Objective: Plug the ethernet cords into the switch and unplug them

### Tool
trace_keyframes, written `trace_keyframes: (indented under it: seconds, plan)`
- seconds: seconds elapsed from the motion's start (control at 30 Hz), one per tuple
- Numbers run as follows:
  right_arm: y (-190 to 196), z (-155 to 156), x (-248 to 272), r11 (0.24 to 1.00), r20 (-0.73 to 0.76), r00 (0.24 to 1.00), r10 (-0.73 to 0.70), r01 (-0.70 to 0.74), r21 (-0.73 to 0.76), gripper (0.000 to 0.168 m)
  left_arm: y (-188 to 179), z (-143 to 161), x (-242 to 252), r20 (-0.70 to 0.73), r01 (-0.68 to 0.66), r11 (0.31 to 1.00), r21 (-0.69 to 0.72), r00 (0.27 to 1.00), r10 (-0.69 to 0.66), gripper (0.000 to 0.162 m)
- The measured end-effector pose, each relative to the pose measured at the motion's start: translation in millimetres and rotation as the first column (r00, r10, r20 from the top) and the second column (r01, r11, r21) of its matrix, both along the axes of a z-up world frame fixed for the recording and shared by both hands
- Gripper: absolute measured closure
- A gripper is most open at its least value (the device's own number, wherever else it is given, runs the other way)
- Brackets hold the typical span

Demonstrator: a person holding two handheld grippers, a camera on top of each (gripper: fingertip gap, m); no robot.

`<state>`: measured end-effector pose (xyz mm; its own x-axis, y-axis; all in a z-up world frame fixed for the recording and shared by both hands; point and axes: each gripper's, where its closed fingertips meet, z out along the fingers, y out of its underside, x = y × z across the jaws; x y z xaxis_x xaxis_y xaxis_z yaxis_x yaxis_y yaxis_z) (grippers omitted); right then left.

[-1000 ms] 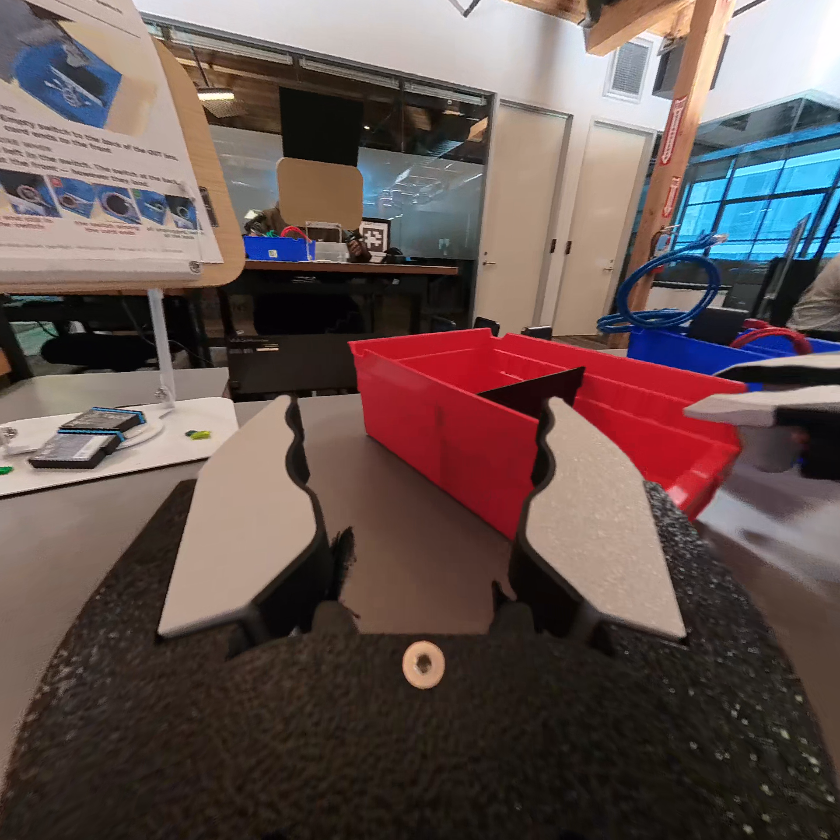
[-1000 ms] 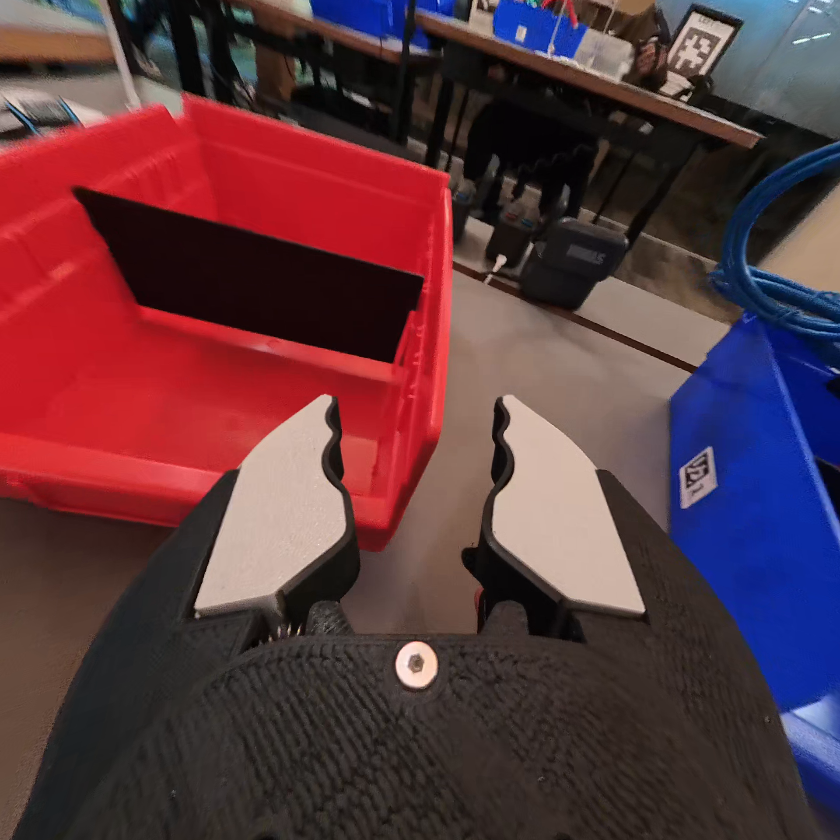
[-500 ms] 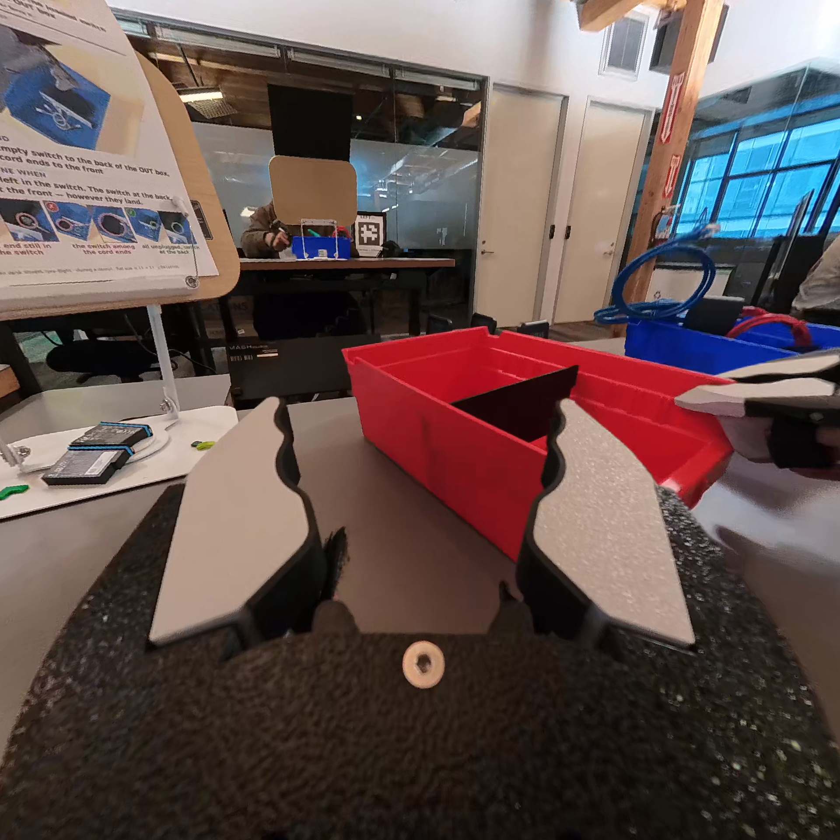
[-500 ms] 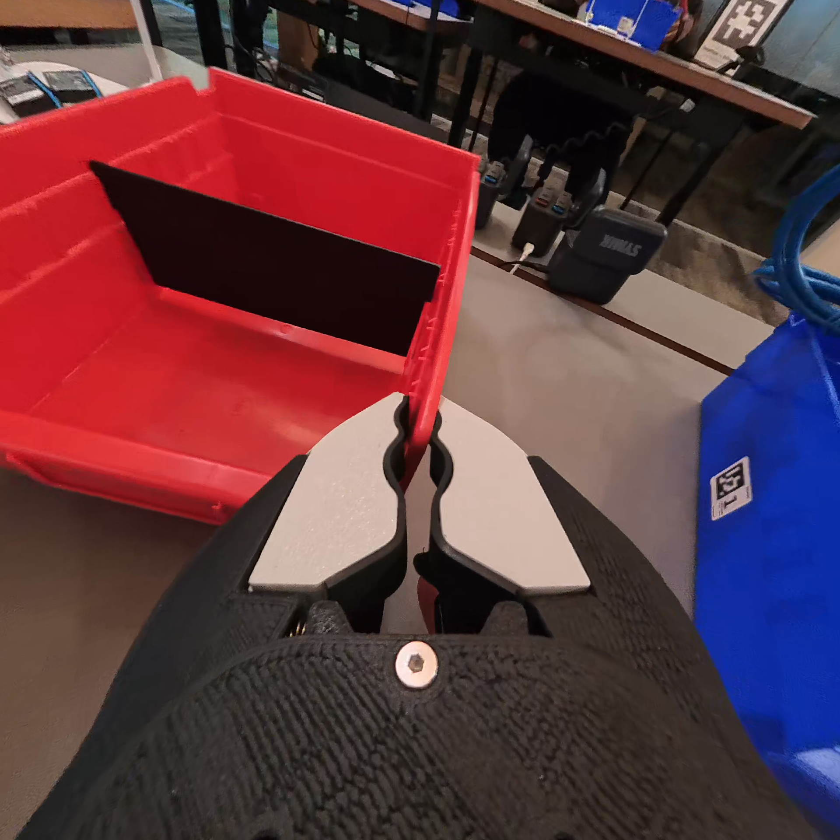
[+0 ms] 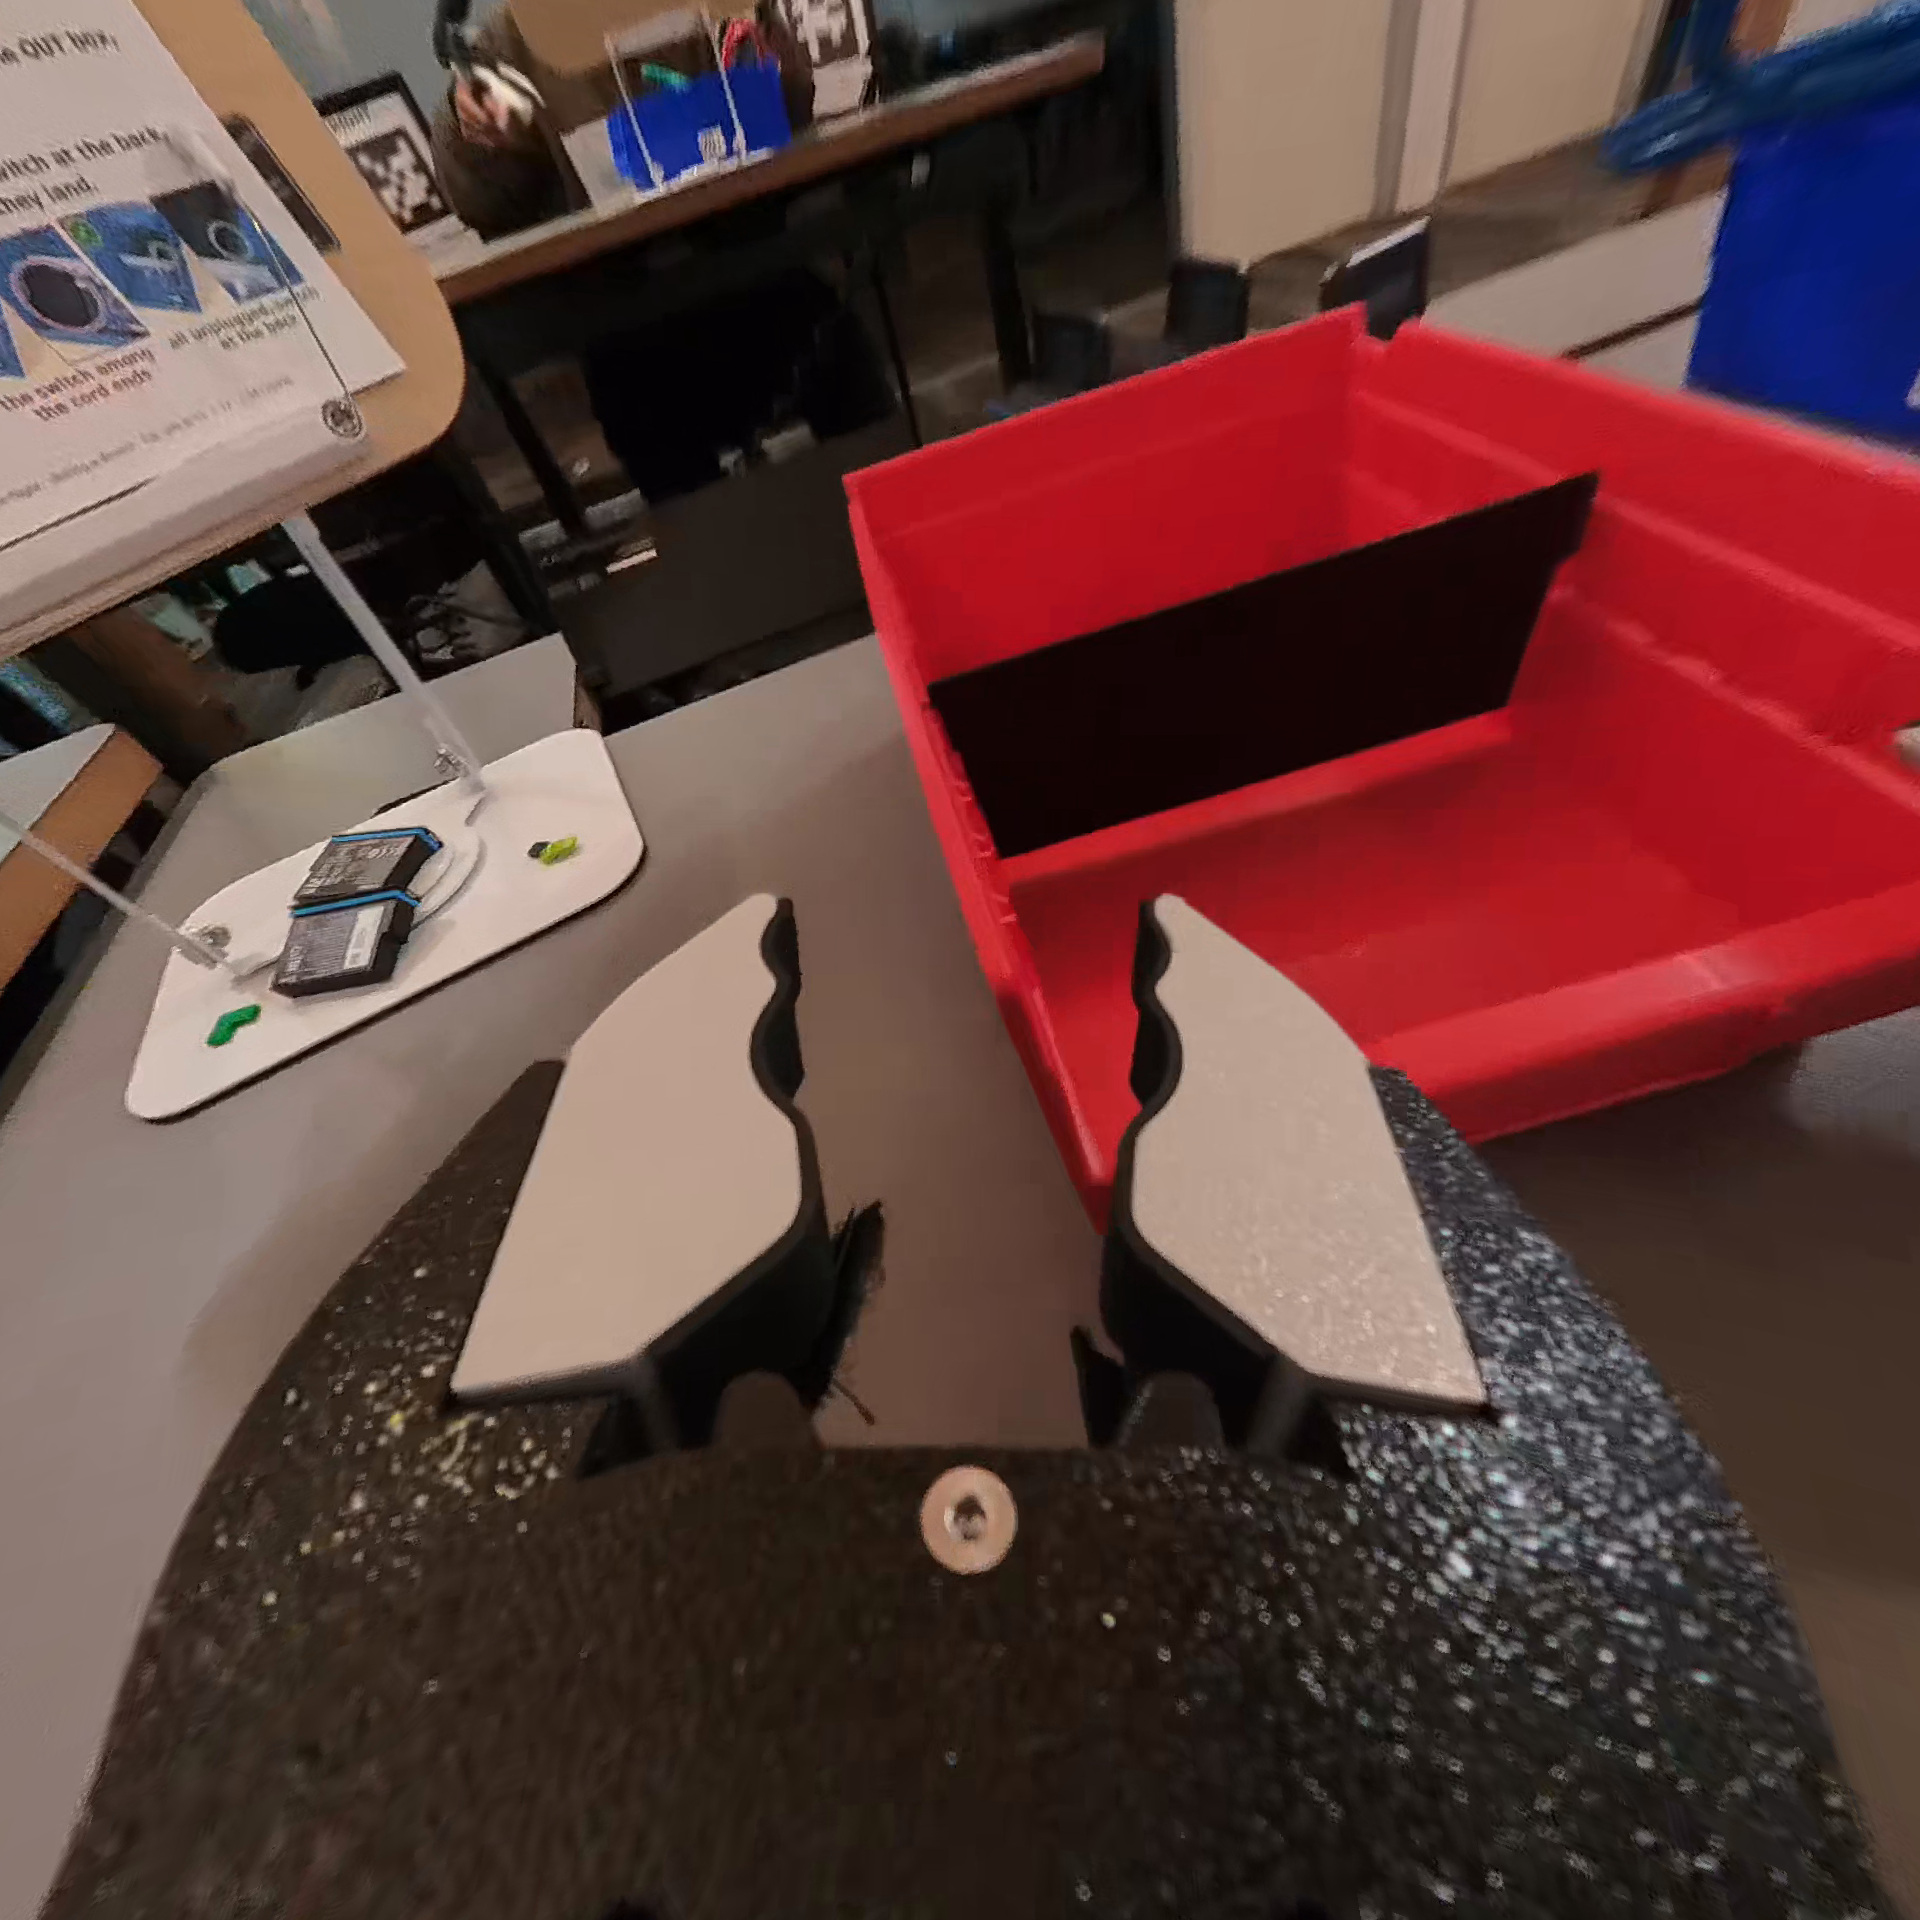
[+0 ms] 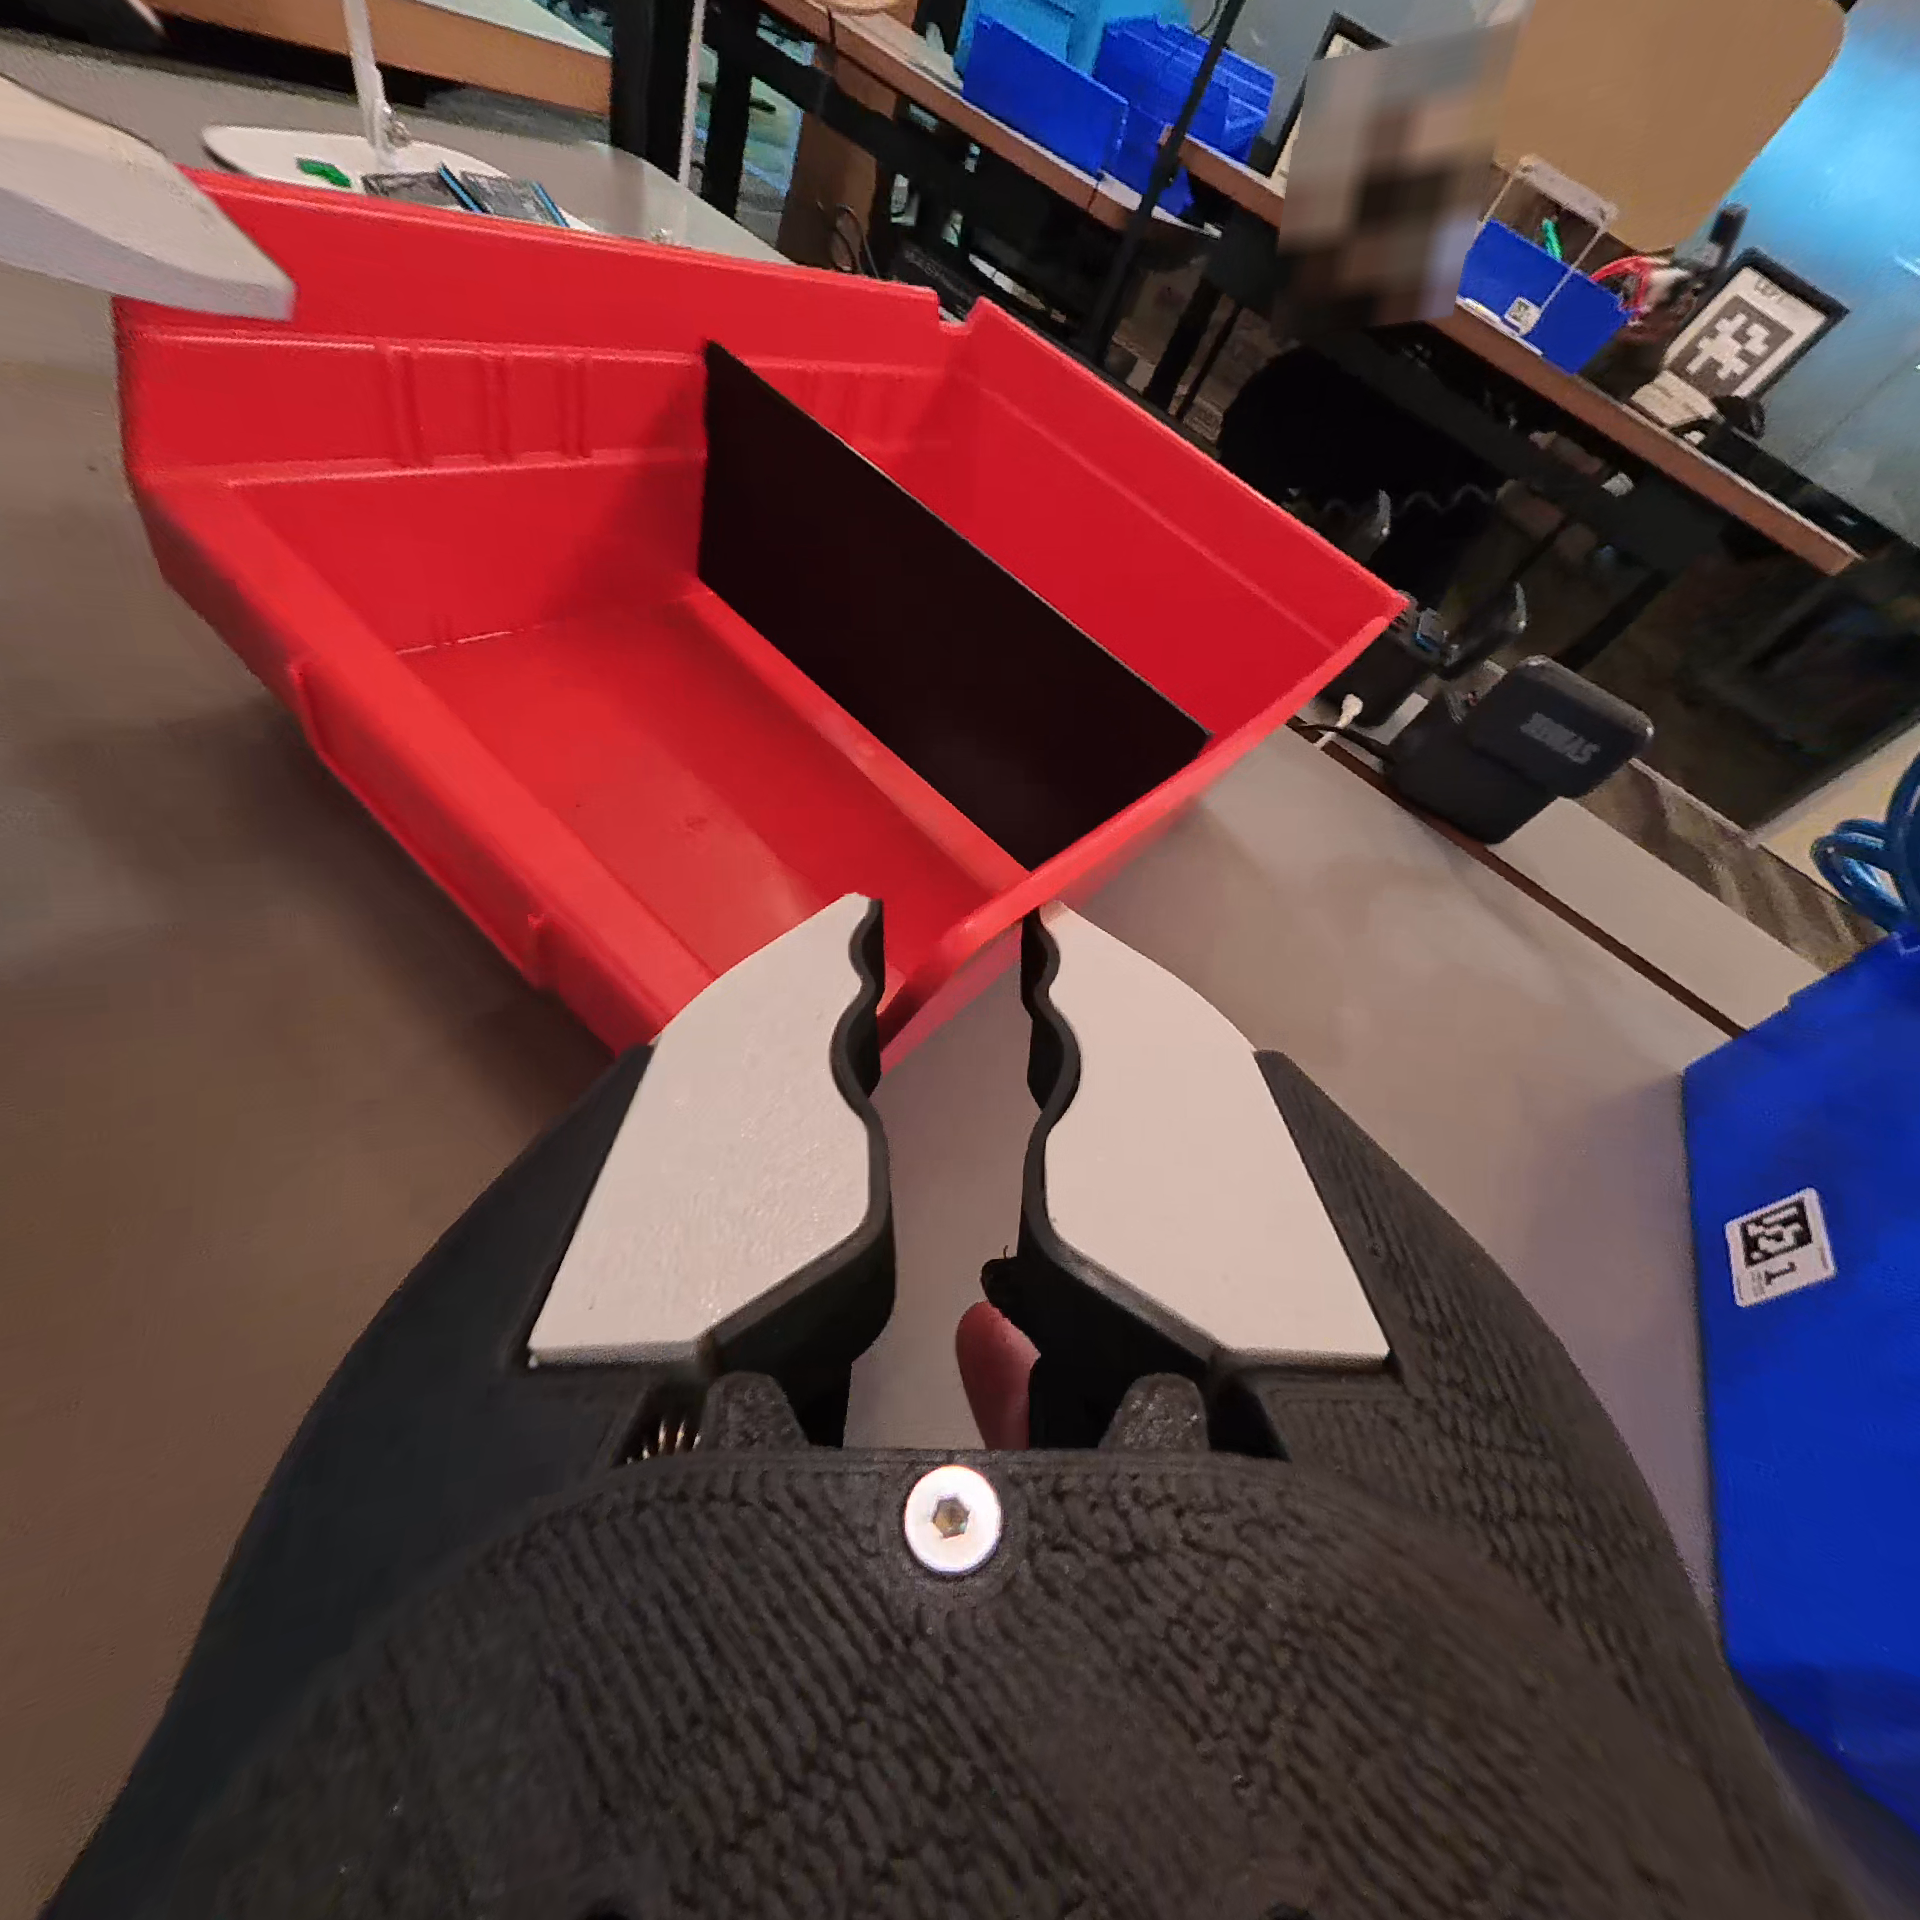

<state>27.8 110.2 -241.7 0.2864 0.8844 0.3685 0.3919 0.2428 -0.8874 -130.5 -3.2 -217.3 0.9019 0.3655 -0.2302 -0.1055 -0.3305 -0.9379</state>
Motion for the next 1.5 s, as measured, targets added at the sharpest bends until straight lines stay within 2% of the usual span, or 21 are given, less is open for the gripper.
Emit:
trace_keyframes:
  seconds: [0.13,0.23,0.3,0.4,0.47,0.53,0.6,0.7,0.77,0.9,0.97,1.03,1.13,1.2,1.27,1.4,1.5]
  plan:
    - [1.5,10.1,5.9,0.999,-0.073,0.996,0.044,-0.045,-0.019,0.138,11.8,-12.3,-9.3,0.007,0.01,0.995,-0.104,1.0,-0.009,0.12]
    - [19.8,34.0,28.9,0.999,-0.121,0.992,0.021,-0.017,0.036,0.11,20.2,-22.3,-3.8,0.008,0.049,0.984,-0.169,0.999,-0.048,0.122]
    - [53.2,58.4,60.8,0.987,-0.171,0.981,-0.094,0.115,0.112,0.125,23.4,-25.1,-2.2,-0.014,0.044,0.98,-0.192,0.999,-0.047,0.128]
    - [116.2,91.3,130.5,0.908,-0.203,0.929,-0.309,0.352,0.226,0.128,22.2,-35.6,-13.3,-0.094,-0.036,0.963,-0.266,0.995,0.011,0.143]
    - [161.1,102.9,179.6,0.843,-0.203,0.877,-0.436,0.477,0.248,0.13,20.7,-42.7,-21.1,-0.129,-0.087,0.951,-0.297,0.99,0.05,0.143]
    - [213.7,99.8,229.3,0.771,-0.171,0.81,-0.56,0.586,0.25,0.129,23.7,-40.4,-20.1,-0.11,-0.063,0.962,-0.264,0.993,0.035,0.145]
    - [264.3,77.8,271.7,0.728,-0.064,0.75,-0.658,0.656,0.201,0.127,25.1,-40.1,-20.3,-0.079,-0.043,0.966,-0.254,0.997,0.024,0.147]
    - [316.3,38.5,310.9,0.705,0.105,0.698,-0.709,0.704,0.086,0.116,26.4,-40.7,-24.3,-0.076,-0.036,0.965,-0.26,0.997,0.017,0.148]
    - [336.1,25.7,321.4,0.697,0.131,0.692,-0.71,0.717,-0.006,0.111,27.2,-40.6,-24.9,-0.066,-0.023,0.964,-0.264,0.998,0.005,0.149]
    - [348.4,10.2,313.9,0.723,0.193,0.747,-0.636,0.664,-0.189,0.113,28.5,-41.4,-24.7,-0.029,0.014,0.961,-0.276,0.999,-0.023,0.152]
    - [351.9,4.0,309.2,0.732,0.237,0.758,-0.608,0.65,-0.202,0.125,29.0,-41.5,-25.7,-0.028,0.021,0.959,-0.281,0.999,-0.03,0.152]
    - [355.8,-3.3,310.6,0.727,0.31,0.735,-0.603,0.666,-0.165,0.139,29.5,-41.0,-26.7,-0.037,0.028,0.958,-0.287,0.998,-0.04,0.152]
    - [358.3,-9.7,304.1,0.759,0.368,0.731,-0.575,0.644,-0.093,0.148,28.6,-38.7,-30.0,-0.042,0.046,0.958,-0.282,0.997,-0.06,0.153]
    - [359.6,-9.5,302.7,0.775,0.392,0.712,-0.583,0.632,0.004,0.146,23.4,-36.0,-34.4,-0.038,0.051,0.965,-0.258,0.997,-0.062,0.154]
    - [355.5,-8.9,299.9,0.776,0.381,0.722,-0.578,0.63,-0.015,0.148,15.3,-32.5,-39.0,-0.019,0.051,0.974,-0.219,0.998,-0.056,0.155]
    - [337.0,-7.2,288.8,0.768,0.27,0.791,-0.549,0.605,-0.21,0.159,-8.7,-20.8,-46.0,0.067,0.051,0.994,-0.094,0.997,-0.045,0.158]
    - [323.3,-6.6,282.0,0.758,0.19,0.802,-0.566,0.597,-0.262,0.162,-33.5,-15.9,-52.2,0.082,0.027,0.998,-0.059,0.996,-0.023,0.159]
